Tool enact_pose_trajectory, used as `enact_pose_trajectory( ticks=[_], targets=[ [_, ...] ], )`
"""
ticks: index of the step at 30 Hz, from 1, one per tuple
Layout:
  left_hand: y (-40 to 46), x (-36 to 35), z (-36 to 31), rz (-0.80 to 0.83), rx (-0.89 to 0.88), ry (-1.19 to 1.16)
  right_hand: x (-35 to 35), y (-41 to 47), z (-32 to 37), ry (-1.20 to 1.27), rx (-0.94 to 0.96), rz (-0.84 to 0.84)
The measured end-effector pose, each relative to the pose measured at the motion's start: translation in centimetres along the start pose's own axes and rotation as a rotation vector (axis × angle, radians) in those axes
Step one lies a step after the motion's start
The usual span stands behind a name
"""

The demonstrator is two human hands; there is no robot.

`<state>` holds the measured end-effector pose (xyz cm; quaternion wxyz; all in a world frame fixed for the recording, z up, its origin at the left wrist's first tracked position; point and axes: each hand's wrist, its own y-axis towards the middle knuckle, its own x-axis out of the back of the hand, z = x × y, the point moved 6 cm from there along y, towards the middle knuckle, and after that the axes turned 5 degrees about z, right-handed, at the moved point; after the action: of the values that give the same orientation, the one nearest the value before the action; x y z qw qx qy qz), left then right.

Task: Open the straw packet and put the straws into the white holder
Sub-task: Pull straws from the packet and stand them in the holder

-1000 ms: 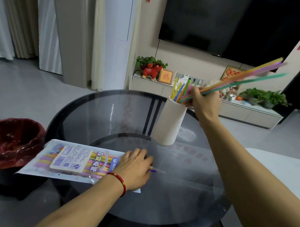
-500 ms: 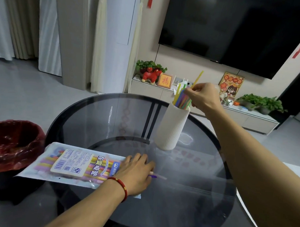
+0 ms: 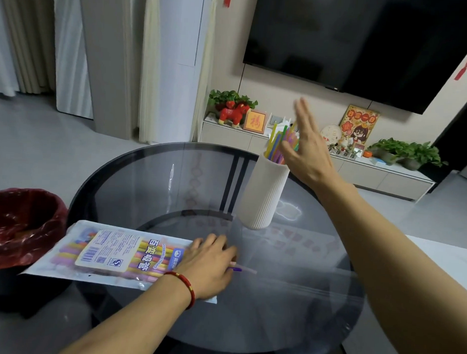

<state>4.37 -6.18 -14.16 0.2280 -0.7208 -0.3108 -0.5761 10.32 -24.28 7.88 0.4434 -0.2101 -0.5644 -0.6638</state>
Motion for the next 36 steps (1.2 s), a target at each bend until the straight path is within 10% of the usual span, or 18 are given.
enact_pose_trajectory(
  ticks=[6, 13, 20, 36],
  targets=[
    [0.1, 0.1, 0.1, 0.003, -0.002, 0.001, -1.3, -0.2, 0.1, -0.125, 0.028, 0.187],
    [-0.3, 2.1, 1.0, -0.044, -0.008, -0.016, 2.9, -5.8, 1.6, 0.077, 0.067, -0.263],
    [-2.9, 0.5, 4.6, 0.425, 0.026, 0.094, -10.4, -19.4, -0.6, -0.069, -0.069, 0.708],
    [-2.2, 3.7, 1.6, 0.064, -0.107, -0.08, -14.1, -21.6, 3.8, 0.1, 0.147, 0.474]
  ],
)
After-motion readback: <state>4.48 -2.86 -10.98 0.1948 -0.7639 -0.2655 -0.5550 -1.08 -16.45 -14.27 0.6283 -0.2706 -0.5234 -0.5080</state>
